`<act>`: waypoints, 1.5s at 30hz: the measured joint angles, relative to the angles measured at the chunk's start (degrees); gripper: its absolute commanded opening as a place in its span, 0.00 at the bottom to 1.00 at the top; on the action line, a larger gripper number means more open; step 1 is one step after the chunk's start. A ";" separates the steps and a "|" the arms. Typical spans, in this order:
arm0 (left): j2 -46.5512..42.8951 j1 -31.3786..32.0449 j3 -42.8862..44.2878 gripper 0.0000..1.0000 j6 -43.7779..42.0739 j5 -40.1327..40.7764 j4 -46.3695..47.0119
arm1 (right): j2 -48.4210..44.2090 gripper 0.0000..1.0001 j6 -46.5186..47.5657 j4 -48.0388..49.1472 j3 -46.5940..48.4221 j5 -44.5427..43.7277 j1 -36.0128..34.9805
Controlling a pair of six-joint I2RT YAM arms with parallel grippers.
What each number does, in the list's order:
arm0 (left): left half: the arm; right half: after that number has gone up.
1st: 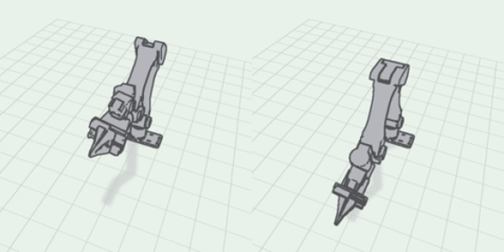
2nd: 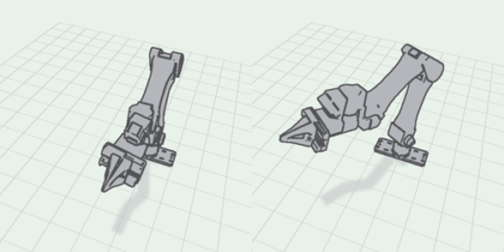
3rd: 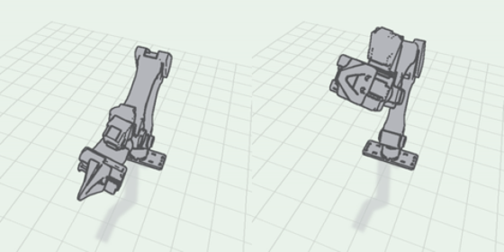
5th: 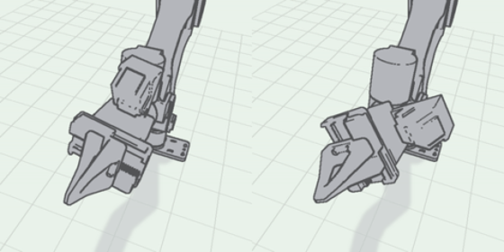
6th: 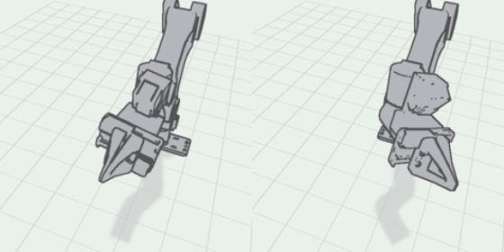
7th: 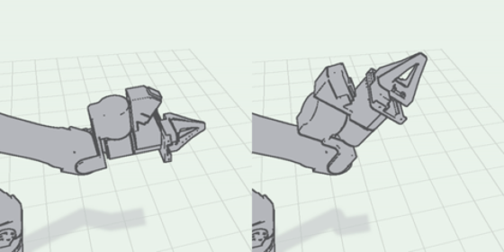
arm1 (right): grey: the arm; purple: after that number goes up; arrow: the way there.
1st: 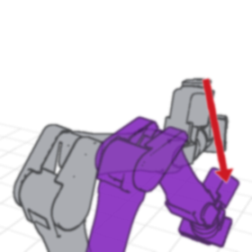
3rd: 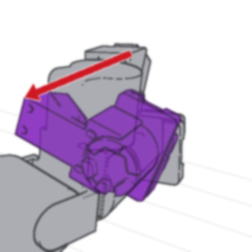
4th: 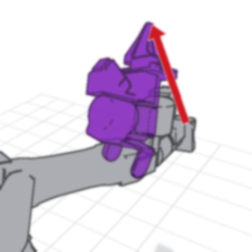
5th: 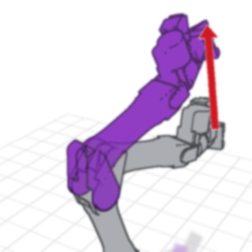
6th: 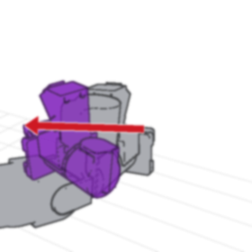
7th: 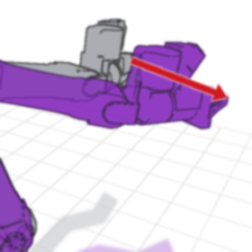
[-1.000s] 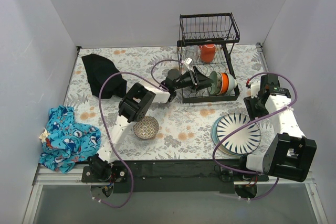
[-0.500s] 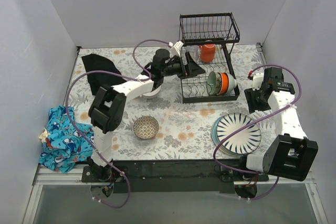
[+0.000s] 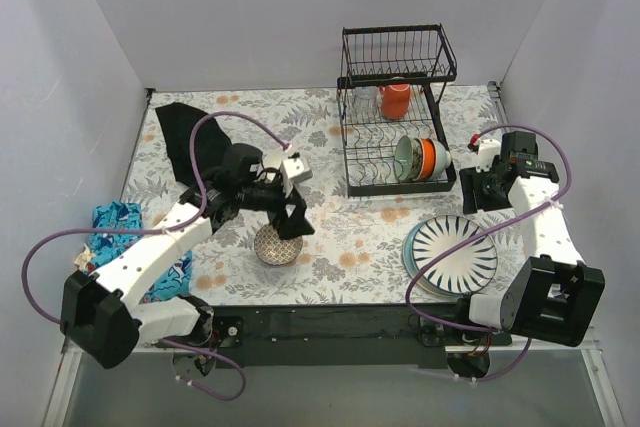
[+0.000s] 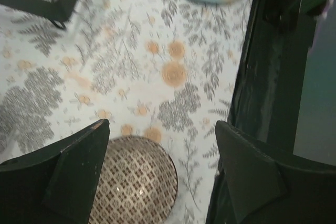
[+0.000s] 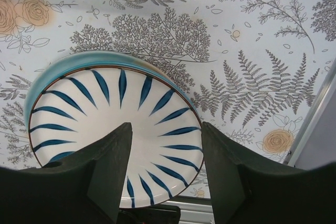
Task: Load the mixed dishes into the dish rack
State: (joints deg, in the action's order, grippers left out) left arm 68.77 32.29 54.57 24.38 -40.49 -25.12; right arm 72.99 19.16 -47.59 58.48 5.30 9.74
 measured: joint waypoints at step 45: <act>7.23 7.69 1.64 0.00 -36.02 13.97 -30.05 | -5.16 0.64 -1.03 1.22 -4.02 -0.24 0.00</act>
State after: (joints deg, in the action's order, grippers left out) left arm 76.01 39.99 56.21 -11.64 -26.52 -55.18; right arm 67.83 18.13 -46.37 54.46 5.06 9.74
